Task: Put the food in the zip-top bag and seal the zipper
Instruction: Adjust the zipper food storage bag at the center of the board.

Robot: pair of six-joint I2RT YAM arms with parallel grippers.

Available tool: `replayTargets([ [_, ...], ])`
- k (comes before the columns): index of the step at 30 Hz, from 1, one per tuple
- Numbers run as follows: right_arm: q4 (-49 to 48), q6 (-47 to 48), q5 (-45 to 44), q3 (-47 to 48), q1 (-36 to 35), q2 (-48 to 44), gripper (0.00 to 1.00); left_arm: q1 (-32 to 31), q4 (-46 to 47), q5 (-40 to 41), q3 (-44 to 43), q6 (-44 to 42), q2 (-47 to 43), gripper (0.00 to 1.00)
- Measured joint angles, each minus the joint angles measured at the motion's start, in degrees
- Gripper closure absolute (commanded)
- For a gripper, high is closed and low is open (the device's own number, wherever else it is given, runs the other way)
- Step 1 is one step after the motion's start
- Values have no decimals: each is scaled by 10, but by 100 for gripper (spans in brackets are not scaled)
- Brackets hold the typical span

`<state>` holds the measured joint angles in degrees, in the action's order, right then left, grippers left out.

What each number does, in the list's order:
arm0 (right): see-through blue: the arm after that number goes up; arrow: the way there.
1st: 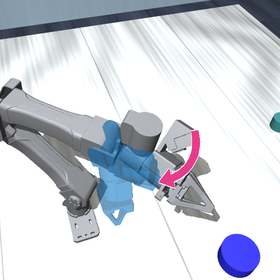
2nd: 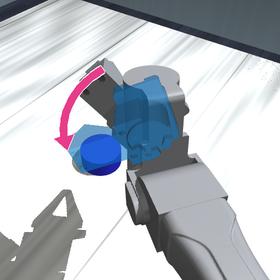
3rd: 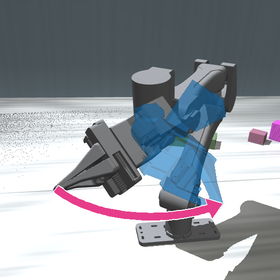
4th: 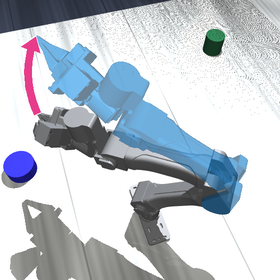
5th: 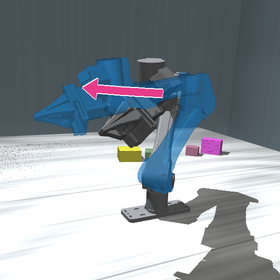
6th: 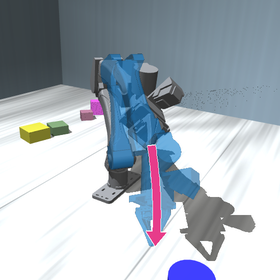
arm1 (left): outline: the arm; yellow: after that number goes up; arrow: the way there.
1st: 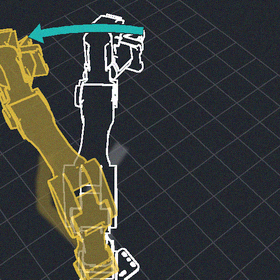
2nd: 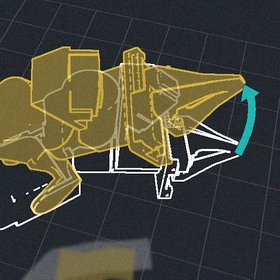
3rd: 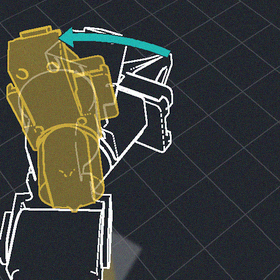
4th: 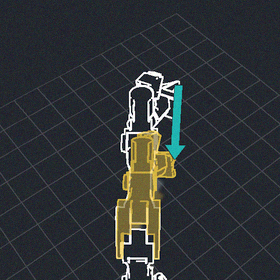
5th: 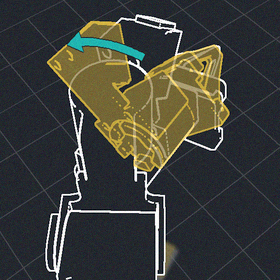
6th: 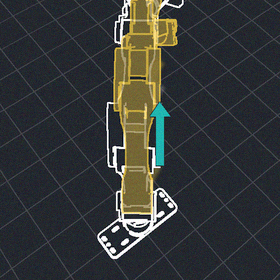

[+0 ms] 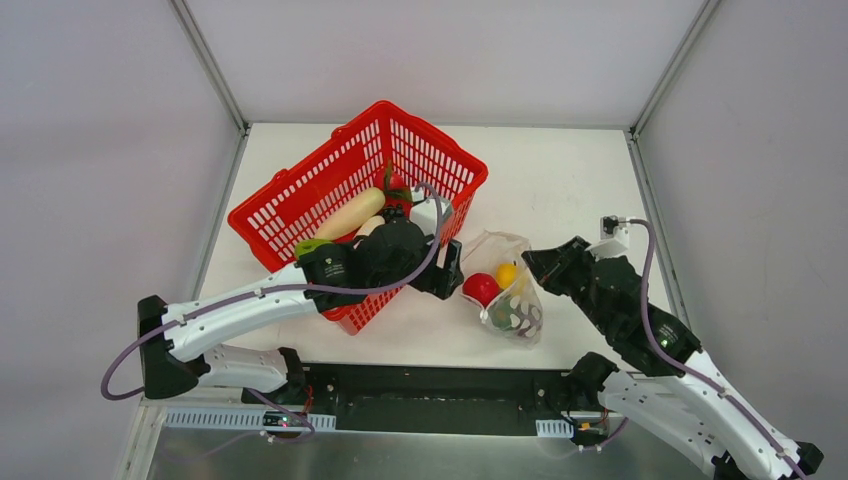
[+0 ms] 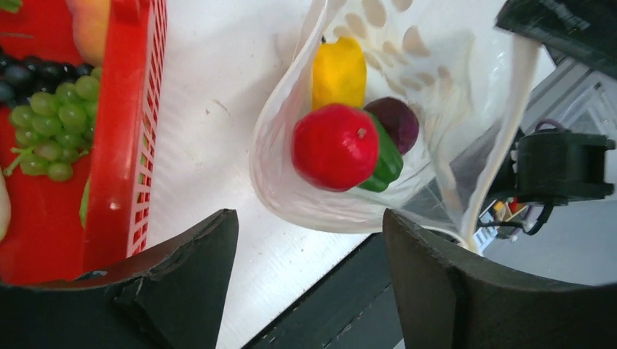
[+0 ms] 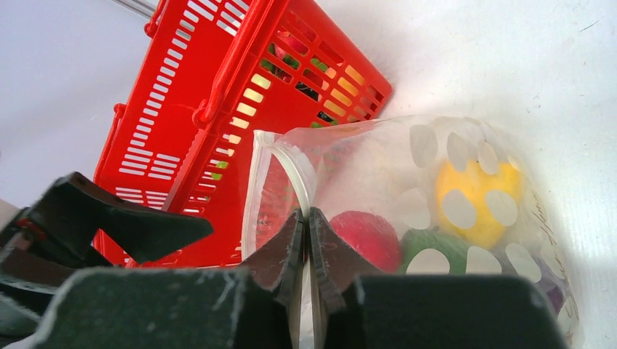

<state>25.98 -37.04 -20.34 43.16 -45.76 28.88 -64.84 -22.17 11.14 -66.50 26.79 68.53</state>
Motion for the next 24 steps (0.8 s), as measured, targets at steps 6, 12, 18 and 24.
replayTargets([
  [6, 2, -3, -3, 0, 0, -4, 92, -9, -10, 17, 16, 61, 26, 32],
  [12, 5, -3, -5, 0, 0, -6, 92, -13, -9, 34, 21, 100, 60, 44],
  [18, 11, -3, -5, 0, 0, -9, 92, -16, -8, 44, 21, 110, 81, 79],
  [24, 13, -2, -13, 0, 0, -12, 92, -16, 0, 40, 1, 90, 81, 100],
])
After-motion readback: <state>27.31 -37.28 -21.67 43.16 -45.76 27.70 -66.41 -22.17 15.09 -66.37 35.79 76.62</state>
